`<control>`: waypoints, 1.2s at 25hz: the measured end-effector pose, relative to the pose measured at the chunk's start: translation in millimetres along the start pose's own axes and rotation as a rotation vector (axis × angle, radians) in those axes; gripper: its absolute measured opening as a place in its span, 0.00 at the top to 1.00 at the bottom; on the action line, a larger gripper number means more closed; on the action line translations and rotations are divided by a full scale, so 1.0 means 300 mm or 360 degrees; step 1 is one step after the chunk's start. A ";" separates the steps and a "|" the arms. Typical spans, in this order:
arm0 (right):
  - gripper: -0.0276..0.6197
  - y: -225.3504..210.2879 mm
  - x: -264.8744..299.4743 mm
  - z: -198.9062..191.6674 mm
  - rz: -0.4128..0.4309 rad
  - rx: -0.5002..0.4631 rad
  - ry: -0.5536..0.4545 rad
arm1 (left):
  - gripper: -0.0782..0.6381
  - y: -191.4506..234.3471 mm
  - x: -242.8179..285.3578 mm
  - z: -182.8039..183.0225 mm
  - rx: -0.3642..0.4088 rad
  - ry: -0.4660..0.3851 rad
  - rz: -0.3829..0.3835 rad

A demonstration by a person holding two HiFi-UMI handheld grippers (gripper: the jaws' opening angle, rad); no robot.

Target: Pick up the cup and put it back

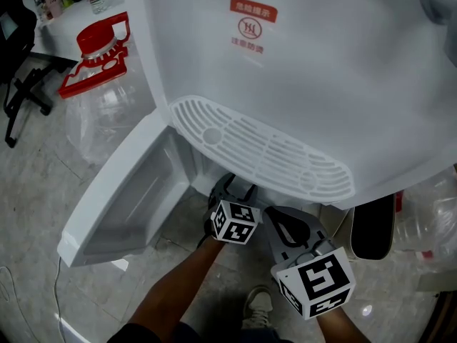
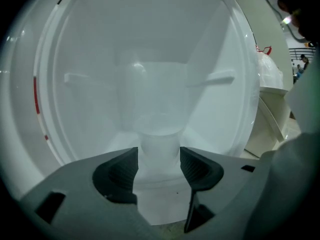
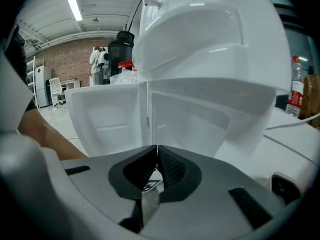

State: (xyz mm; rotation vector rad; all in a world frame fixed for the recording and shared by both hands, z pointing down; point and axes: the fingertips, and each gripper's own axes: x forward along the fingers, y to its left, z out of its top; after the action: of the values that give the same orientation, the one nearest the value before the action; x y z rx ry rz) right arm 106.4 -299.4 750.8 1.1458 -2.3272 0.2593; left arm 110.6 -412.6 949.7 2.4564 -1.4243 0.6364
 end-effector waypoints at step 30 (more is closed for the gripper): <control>0.92 0.251 -0.208 0.104 -0.0057 -0.0005 -0.0080 | 0.75 -0.031 -0.835 0.288 -0.0009 -0.0275 -0.0104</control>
State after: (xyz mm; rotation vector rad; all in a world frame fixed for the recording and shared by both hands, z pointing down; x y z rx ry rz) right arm 67.4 -222.2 695.5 1.2045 -2.3468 0.2162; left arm 31.9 -251.3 754.4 2.5957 -1.3961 0.4142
